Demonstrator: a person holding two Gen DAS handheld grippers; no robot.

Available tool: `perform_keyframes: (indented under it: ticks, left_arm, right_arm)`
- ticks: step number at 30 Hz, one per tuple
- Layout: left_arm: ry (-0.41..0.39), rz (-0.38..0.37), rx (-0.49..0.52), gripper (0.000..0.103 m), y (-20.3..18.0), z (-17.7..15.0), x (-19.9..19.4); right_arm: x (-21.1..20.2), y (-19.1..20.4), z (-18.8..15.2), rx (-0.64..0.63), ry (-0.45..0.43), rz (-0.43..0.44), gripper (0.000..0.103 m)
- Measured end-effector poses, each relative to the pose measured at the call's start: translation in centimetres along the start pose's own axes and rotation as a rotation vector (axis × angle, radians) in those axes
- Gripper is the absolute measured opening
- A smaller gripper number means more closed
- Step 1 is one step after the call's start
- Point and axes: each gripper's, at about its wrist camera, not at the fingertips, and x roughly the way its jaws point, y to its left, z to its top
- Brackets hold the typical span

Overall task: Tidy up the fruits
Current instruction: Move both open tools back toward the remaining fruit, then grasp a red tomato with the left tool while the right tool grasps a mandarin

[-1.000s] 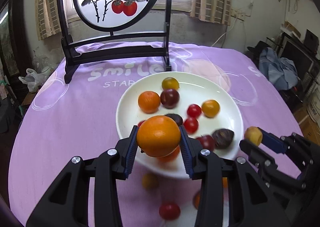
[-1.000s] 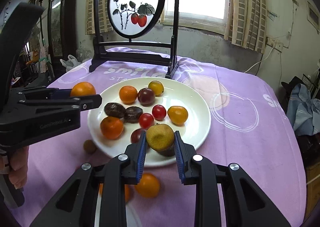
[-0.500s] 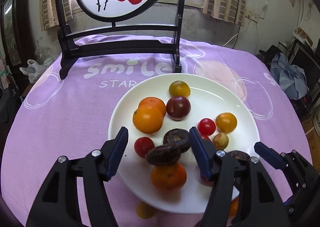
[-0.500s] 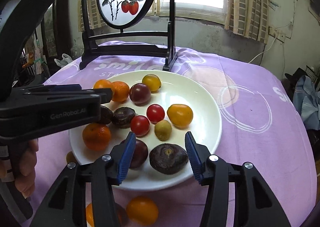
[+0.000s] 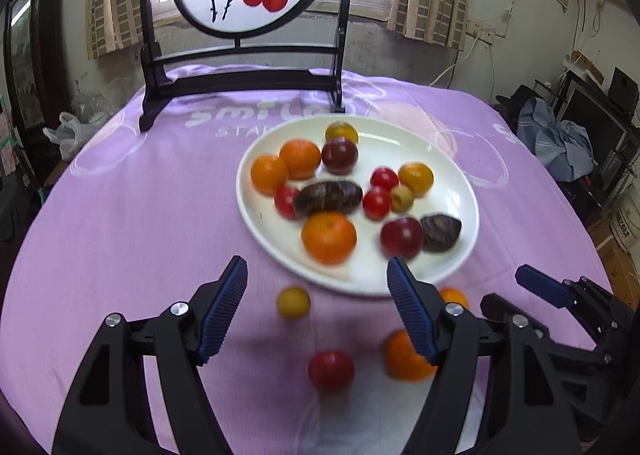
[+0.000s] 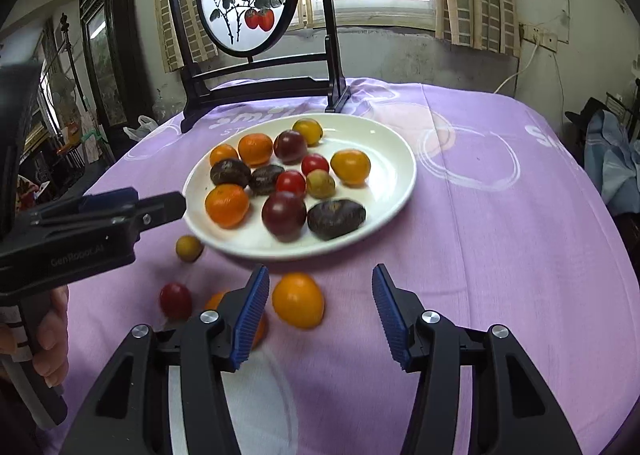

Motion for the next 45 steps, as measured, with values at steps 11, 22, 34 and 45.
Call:
perform_keyframes:
  ticks: [11, 22, 34, 45]
  left_arm:
    - [0.104, 0.02, 0.053, 0.071, -0.8, -6.0, 0.8]
    - [0.128, 0.015, 0.092, 0.048, -1.3, -6.8, 2.8]
    - [0.056, -0.002, 0.104, 0.029, -0.4, -6.2, 0.6]
    - [0.062, 0.009, 0.061, 0.029, 1.3, -6.0, 0.1]
  right_arm:
    - [-1.7, 0.2, -3.7, -0.002, 0.025, 0.005, 0.066]
    - [-2.0, 0.2, -4.2, -0.006, 0.028, 0.033, 0.066]
    - [-0.9, 2.3, -4.8, -0.052, 0.082, 0.081, 0.066]
    - [2.9, 6.5, -4.3, -0.154, 0.181, 0.05, 0.066]
